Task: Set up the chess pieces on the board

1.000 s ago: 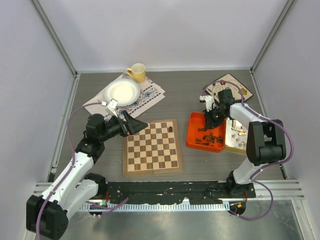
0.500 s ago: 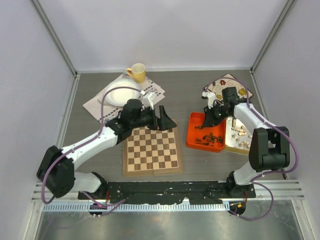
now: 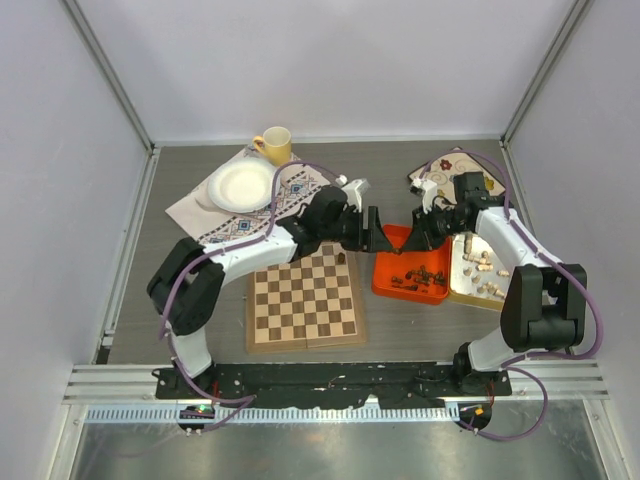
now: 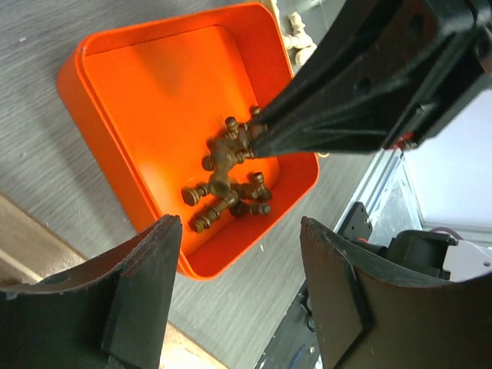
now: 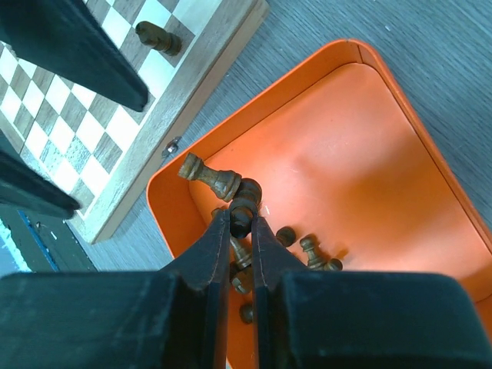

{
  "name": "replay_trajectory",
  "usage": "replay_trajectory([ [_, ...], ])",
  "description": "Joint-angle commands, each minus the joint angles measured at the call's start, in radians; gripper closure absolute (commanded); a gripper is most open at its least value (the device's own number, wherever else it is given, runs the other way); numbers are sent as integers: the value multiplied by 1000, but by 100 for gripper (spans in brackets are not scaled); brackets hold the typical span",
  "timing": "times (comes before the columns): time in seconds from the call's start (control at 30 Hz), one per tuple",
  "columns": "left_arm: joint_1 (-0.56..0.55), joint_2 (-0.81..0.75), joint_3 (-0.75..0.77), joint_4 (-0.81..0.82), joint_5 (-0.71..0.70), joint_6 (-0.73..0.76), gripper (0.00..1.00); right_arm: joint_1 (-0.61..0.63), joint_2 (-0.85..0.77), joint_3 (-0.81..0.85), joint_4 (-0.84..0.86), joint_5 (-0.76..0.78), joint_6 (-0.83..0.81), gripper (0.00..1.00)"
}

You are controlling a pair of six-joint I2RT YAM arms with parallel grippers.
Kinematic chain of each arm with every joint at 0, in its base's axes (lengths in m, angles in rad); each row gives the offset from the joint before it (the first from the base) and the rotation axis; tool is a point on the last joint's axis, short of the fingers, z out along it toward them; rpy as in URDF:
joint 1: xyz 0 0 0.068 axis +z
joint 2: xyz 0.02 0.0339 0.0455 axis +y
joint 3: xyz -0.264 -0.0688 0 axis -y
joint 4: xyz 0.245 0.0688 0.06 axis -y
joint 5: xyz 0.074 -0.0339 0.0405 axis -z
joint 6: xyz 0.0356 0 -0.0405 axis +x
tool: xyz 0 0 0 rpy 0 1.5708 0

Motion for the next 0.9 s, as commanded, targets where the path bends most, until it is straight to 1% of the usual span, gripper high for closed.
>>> replay_trajectory([
  [0.0,-15,52,101,-47,-31,43,35,-10,-52,38,-10,-56,-12,99],
  [0.17,-30,87,138,-65,-31,51,43,-10,-49,42,-16,-70,-12,99],
  [0.33,-39,105,147,-64,-61,49,50,-10,-46,45,-21,-107,-7,99],
  [0.47,-53,92,118,-3,-112,43,51,-8,-38,47,-22,-127,7,99],
  [0.5,-55,86,111,22,-126,43,51,-35,-35,48,-21,-130,10,99],
  [0.63,-64,60,68,82,-152,31,52,-59,-21,51,-22,-153,31,99],
  [0.87,-67,43,31,105,-169,23,53,-88,-1,56,-29,-199,50,99],
])
